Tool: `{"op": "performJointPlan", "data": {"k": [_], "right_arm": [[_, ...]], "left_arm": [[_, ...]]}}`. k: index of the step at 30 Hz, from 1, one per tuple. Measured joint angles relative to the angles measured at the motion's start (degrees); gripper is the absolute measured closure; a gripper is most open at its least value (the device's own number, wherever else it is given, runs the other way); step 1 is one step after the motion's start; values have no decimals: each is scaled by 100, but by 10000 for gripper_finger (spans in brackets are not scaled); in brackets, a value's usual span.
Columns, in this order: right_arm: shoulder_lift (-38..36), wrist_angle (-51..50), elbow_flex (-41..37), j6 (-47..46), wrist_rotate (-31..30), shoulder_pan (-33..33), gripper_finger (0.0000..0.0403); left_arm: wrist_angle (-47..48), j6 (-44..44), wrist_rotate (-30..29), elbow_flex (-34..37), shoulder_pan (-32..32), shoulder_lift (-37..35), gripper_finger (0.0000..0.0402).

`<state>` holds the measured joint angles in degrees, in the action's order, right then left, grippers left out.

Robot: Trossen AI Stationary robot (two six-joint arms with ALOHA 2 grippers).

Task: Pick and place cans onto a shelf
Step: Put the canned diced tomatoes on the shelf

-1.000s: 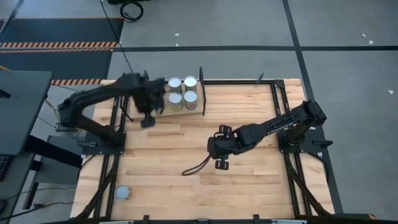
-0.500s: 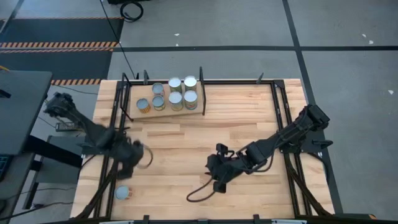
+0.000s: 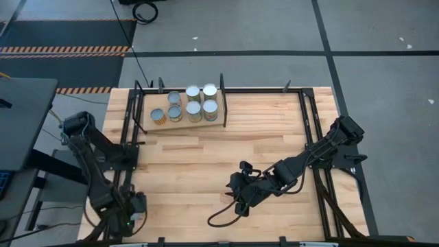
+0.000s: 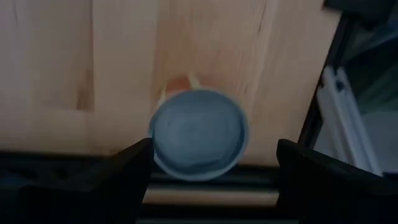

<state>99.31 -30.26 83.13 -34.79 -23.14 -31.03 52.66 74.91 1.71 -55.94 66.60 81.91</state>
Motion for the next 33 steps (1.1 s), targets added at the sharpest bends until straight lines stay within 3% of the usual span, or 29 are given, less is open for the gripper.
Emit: {"op": "performJointPlan", "data": {"k": [4, 12, 24, 33], "right_arm": [[0, 2, 0, -10, 0, 0, 268], [0, -23, -2, -167, 22, -2, 261], [0, 13, -4, 118, -125, 9, 172], [2, 67, -4, 129, -127, 2, 129]], "left_arm": [[32, 109, -422, 11, 222, 13, 56], [195, 218, -443, 13, 152, 15, 56], [176, 646, -339, 13, 219, 20, 49], [204, 741, -151, 22, 98, 24, 49]]}}
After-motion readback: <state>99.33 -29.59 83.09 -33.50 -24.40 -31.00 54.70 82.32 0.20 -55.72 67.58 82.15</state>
